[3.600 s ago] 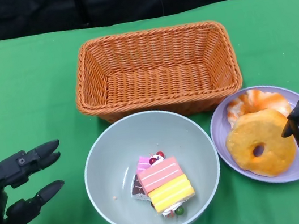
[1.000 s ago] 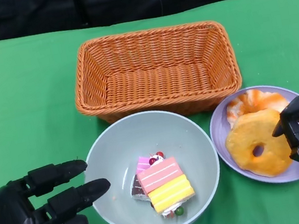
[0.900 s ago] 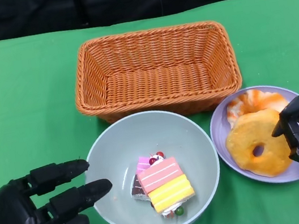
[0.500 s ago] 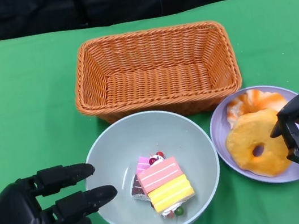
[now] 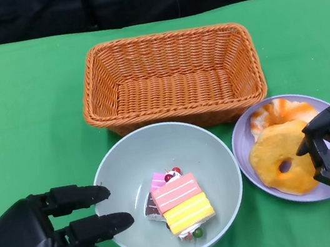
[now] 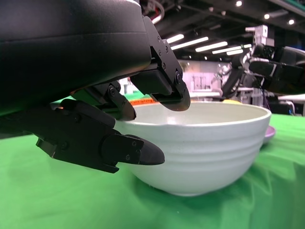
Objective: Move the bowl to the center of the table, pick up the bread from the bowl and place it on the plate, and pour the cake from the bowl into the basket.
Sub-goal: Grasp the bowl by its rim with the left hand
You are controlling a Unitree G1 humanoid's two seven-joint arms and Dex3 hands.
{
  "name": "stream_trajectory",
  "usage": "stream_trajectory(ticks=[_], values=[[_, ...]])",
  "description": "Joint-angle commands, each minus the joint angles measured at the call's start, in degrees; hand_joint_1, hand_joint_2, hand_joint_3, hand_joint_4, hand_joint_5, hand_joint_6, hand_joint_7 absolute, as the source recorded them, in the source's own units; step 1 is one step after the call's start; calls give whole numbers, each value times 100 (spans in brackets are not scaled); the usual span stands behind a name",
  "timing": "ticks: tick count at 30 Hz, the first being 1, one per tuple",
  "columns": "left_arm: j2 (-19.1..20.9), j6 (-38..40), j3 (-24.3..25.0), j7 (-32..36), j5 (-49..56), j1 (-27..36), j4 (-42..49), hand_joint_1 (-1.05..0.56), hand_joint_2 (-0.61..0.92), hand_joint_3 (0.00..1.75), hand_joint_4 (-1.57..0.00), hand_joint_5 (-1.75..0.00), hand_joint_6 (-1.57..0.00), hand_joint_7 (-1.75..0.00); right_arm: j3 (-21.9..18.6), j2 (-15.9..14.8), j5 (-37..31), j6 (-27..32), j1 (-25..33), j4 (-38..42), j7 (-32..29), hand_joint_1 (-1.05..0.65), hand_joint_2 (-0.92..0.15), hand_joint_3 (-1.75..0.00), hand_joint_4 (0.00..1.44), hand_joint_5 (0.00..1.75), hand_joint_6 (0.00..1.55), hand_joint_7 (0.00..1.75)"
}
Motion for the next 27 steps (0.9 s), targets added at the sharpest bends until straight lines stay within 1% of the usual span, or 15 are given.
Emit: stream_trajectory(ticks=[1,4,15,20,27], values=[[152,-60,42,-256,-78,-34,-62,-36,92,18,-77,-1,-67,0,21,-18,39,13,84,-152,-4,-6,-62,-100,69,164,67,134],[126,-64,52,-437,-103,-50,-74,-37,92,19,-78,-1,-68,-1,39,-17,90,26,103,-183,30,-5,-64,-99,69,165,67,134],[-21,-151,63,-1045,-340,-97,-117,-38,92,23,-79,-2,-68,0,78,-17,93,25,142,-219,33,-4,-64,-97,69,165,67,132],[-35,-209,146,-1560,-570,-59,-225,-39,92,24,-80,-2,-68,0,113,7,22,44,179,-279,-66,-5,-64,-97,69,165,68,134],[-66,-202,300,-2208,-756,-1,-452,-39,92,23,-78,-1,-67,0,148,-8,81,46,181,-272,-31,-4,-63,-100,68,166,67,135]])
